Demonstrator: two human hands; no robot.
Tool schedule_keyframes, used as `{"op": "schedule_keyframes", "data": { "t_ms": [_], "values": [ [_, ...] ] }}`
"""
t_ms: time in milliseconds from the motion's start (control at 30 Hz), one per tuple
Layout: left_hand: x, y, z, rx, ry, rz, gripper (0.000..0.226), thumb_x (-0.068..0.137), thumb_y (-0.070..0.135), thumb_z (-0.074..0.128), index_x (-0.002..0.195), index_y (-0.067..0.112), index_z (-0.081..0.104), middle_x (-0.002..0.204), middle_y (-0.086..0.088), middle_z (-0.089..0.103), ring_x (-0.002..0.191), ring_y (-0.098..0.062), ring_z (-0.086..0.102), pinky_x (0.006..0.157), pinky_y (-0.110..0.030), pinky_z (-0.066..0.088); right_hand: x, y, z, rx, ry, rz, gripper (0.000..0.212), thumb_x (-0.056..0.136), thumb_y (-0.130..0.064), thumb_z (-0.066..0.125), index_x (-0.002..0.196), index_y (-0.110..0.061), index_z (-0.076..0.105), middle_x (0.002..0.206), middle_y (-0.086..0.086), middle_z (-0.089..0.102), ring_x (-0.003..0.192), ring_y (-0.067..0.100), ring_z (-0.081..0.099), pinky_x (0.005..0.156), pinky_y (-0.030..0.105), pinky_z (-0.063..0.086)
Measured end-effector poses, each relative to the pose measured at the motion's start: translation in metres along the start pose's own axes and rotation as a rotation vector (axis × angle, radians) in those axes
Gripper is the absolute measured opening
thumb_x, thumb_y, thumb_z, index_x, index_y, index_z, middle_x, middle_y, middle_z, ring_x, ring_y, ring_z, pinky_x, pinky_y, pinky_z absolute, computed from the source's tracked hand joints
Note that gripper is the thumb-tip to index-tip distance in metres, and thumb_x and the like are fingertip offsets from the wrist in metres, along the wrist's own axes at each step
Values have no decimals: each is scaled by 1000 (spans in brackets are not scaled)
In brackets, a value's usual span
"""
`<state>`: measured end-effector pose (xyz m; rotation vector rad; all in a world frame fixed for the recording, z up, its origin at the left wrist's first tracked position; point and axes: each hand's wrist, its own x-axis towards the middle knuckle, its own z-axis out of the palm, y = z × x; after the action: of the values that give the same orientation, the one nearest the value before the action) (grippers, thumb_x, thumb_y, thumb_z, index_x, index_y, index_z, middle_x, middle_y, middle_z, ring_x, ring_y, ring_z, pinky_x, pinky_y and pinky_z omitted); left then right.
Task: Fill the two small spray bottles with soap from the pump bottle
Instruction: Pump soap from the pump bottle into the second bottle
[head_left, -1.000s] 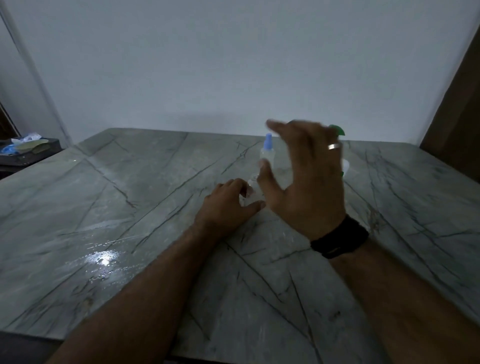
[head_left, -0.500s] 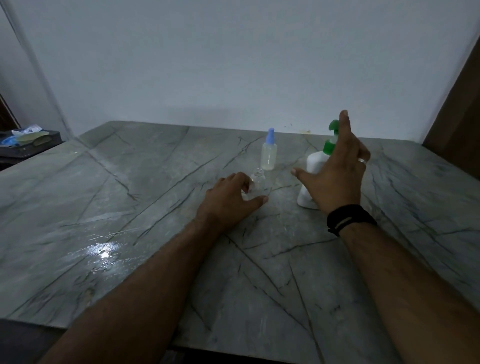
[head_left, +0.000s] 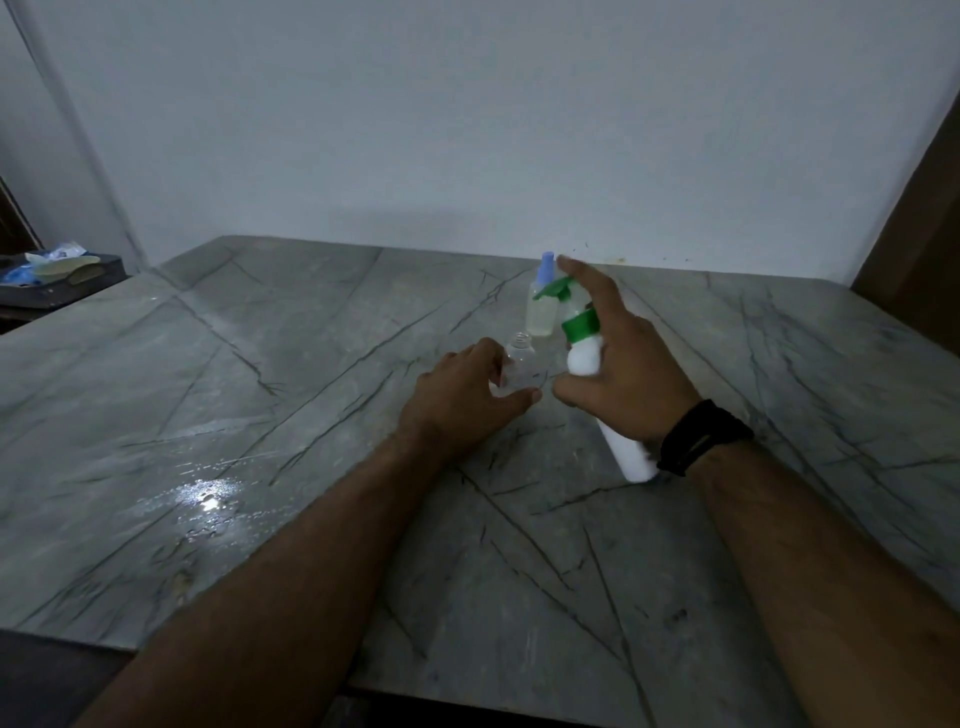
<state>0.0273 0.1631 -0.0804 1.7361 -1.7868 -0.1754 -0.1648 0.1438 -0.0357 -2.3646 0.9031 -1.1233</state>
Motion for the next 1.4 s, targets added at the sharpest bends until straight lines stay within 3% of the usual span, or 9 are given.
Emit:
{"op": "schedule_keyframes", "data": {
  "t_ms": [100,233,333,533,733,900,1133,1233,1400],
  "values": [
    [0,2,-1,8,-15,-7,43,78,60,69,102,30,50,104,7,63,92,-13,60,83,-43,54,-1,-1,-4,10,-85,17,95,67,-11,74,146,-39,30,83,-11,61,64,8,58,59,24,44],
    [1,2,-1,21,-29,-21,47,79,61,67,109,28,52,105,7,62,91,-13,59,83,-41,54,-3,-3,-9,-5,-146,43,94,68,-8,74,143,-41,30,77,2,63,63,19,60,60,38,51],
    [0,3,-2,26,-22,-29,48,79,61,67,111,27,52,104,7,61,92,-13,58,83,-42,53,-4,-3,-9,-7,-174,49,93,68,-8,75,143,-41,31,76,0,62,61,16,60,58,32,50],
    [-3,6,-3,-2,-23,-8,68,80,60,66,137,36,38,115,5,62,103,-16,57,91,-45,50,0,1,-5,-57,-244,72,94,68,-14,77,144,-43,28,86,-8,63,67,9,62,62,26,48],
    [-2,9,-4,-48,9,-19,57,82,52,69,128,25,49,120,1,64,101,-16,61,85,-35,52,16,-5,7,-245,-291,49,98,66,-25,81,142,-46,21,102,9,66,79,19,63,74,42,56],
    [-3,11,-8,-70,32,-25,57,83,49,69,128,19,50,122,-2,64,103,-17,61,85,-33,51,26,-5,15,-180,-292,78,97,65,-21,75,140,-52,22,97,12,69,76,23,67,73,47,59],
    [-4,13,-8,-58,5,-55,55,88,58,57,128,21,47,123,-2,64,104,-17,61,82,-29,46,16,-7,19,-119,-181,64,84,67,-20,79,134,-45,35,100,0,69,77,16,67,76,39,59],
    [-5,16,-7,-27,23,-21,58,89,63,50,131,23,48,121,-1,65,104,-17,61,81,-29,46,12,-8,14,-115,-149,58,83,68,-18,79,135,-42,36,98,-3,68,73,12,64,70,31,55],
    [-6,14,-5,-56,31,11,53,87,62,55,128,29,51,114,3,67,102,-13,63,88,-36,52,4,-9,4,-90,-105,62,81,68,-13,77,134,-39,38,79,-9,62,64,14,62,59,24,47]
  ]
}}
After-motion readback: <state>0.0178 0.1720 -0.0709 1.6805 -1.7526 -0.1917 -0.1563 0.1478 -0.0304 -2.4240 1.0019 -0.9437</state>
